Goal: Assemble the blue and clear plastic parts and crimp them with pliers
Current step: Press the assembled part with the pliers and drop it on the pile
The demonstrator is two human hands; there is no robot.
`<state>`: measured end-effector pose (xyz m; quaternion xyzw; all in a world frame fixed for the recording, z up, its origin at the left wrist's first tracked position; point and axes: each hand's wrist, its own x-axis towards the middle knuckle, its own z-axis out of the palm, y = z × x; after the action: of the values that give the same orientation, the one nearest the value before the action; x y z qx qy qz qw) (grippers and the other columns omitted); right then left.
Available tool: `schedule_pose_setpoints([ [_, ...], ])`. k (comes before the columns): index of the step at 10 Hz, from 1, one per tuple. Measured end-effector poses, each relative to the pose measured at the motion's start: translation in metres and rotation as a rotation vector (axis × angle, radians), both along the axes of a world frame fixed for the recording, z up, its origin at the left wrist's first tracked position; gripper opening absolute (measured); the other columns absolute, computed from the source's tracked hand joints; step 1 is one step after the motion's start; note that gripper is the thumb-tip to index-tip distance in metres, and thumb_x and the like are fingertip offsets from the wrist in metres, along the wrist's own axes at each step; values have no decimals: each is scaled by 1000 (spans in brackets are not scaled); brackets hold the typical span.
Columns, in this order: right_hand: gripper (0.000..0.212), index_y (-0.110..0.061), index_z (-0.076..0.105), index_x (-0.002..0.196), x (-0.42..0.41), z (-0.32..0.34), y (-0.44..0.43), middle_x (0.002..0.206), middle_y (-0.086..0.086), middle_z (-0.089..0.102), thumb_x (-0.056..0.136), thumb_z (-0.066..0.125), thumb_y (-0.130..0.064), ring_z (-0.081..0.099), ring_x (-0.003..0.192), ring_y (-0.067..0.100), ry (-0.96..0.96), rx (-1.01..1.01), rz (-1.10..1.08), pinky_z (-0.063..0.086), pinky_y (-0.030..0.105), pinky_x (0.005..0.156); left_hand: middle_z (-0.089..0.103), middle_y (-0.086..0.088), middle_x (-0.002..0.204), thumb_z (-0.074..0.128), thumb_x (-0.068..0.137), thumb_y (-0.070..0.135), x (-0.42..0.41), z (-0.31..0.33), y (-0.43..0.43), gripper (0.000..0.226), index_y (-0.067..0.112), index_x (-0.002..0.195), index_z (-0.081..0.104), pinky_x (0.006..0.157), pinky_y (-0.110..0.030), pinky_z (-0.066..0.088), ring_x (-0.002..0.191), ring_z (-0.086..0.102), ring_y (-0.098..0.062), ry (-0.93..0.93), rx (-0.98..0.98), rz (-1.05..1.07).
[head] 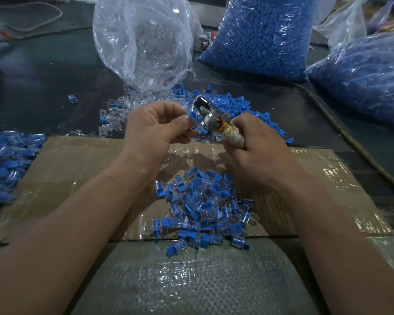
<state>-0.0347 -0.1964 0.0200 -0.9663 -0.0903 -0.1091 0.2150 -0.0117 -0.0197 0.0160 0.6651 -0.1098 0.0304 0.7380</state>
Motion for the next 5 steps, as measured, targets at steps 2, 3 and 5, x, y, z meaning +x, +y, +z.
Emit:
schedule_pose_setpoints([
  [2,15,-21,41,94,1,-1,0,79,-12,37,89,52,-30,36,69,1,11,-13,9,24,14,57,66,5,57,58,82,-7,-2,2,-2,21,12,72,59,57,-20,54,56,64,-9,-18,8,14],
  [3,16,-20,42,95,1,-2,1,83,-9,39,90,52,-31,36,70,6,17,-34,18,26,16,59,66,6,57,58,81,-7,-1,1,-2,21,11,72,59,57,-20,54,56,63,-8,-11,9,21],
  [5,17,-23,37,90,2,-2,1,78,-12,37,89,53,-27,35,68,3,38,-56,28,24,17,57,66,6,58,58,81,-7,-3,1,-3,20,11,72,59,57,-20,54,56,63,-8,-11,11,27],
])
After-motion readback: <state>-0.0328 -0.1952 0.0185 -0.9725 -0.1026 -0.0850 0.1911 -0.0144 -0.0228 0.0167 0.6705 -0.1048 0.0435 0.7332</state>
